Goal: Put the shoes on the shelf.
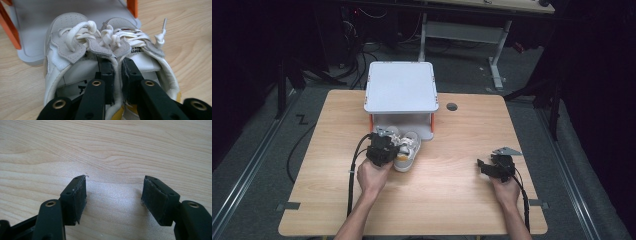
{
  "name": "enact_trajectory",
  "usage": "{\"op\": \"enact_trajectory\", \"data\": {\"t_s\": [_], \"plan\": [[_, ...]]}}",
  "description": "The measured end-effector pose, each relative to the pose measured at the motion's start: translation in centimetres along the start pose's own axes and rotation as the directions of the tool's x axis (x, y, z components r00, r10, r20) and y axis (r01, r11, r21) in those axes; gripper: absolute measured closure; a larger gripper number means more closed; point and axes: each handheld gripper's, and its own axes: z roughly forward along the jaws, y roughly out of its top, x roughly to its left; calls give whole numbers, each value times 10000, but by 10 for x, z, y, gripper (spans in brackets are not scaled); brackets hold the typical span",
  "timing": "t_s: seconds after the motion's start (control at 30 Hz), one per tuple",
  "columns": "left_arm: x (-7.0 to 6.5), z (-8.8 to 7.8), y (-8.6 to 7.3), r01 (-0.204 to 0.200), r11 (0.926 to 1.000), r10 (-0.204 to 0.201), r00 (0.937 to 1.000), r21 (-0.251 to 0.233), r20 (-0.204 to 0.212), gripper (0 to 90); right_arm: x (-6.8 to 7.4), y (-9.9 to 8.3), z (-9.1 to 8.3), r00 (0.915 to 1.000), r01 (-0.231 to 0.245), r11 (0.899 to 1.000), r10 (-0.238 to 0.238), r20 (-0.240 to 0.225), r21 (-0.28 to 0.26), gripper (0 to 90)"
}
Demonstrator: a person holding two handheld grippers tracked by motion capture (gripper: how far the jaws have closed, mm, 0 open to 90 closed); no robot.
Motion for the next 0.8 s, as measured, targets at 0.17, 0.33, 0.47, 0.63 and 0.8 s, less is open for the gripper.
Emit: {"op": "enact_trajectory", "data": {"t_s": [0.17,0.33,0.47,0.63,0.8], "plan": [[5,6,8,73,9998,-77,9997,-184,-235,808,0,0,0,10000,-1,10000,1,-1,1,362],[6,18,17,-6,9997,-7,9985,-234,-544,807,0,0,0,10000,-2,10000,2,-2,1,362],[10,27,22,325,9988,-345,9978,-355,-562,807,0,0,0,10000,2,10000,-2,-1,3,362],[11,37,29,318,9985,-355,9960,-456,-822,806,0,0,0,10000,0,10000,0,2,1,361],[16,45,30,727,9954,-781,9930,-624,-889,806,0,0,0,10000,2,10000,-2,4,0,362]]}}
